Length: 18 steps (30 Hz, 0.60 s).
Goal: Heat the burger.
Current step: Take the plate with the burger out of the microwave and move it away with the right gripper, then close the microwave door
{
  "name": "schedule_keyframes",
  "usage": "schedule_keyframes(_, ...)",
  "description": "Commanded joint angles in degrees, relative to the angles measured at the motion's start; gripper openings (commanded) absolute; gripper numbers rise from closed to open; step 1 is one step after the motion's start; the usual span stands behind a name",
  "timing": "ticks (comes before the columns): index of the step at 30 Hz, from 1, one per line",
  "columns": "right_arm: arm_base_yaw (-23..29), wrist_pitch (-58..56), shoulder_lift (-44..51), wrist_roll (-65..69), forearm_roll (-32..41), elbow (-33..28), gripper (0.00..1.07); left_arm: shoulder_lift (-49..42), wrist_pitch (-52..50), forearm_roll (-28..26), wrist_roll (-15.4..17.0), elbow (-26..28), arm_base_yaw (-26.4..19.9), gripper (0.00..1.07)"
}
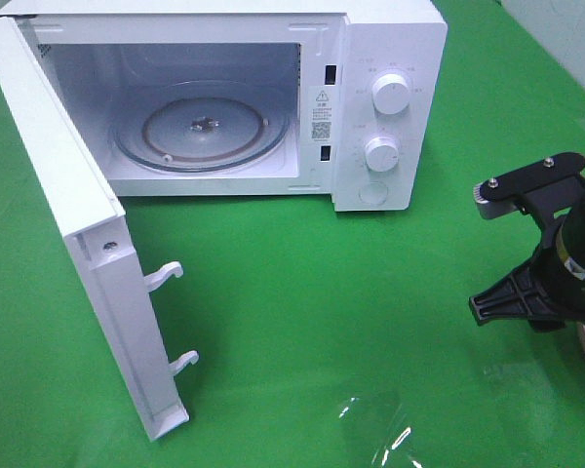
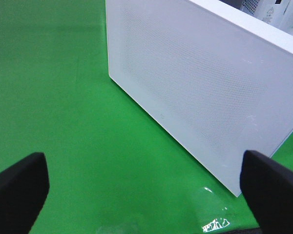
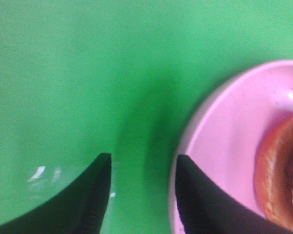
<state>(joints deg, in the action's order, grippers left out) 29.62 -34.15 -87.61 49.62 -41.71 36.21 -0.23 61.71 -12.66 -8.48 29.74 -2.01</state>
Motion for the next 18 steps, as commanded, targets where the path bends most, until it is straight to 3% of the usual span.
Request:
schedule_keyframes(1,0.0,2.35,6.13,-10.66,7.45,0.29,0.56,-0.92,-0.29,-0.17,0.29,-0.11,0.06,0.99)
schedule_keyframes(2,0.0,2.35,6.13,-10.66,7.45,0.29,0.56,-0.92,-0.29,-0.17,0.29,-0.11,0.06,0.99)
schedule_keyframes(5,0.0,1.83,11.4,-18.74,13.18,0.29,0.71,-0.92,-0.29,-0.17,0.29,-0.11,0.06,0.99)
schedule_keyframes(8,0.0,0.57,15.53,-22.98,16.84,0.29,0.8,-0.92,-0.29,-0.17,0.29,-0.11,0.06,0.99)
schedule_keyframes(18,0.0,-12.2,30.31,-33.29,26.01,0.23,0.77,-0.92,-0.29,-0.17,0.29,-0.11,0.06,0.99)
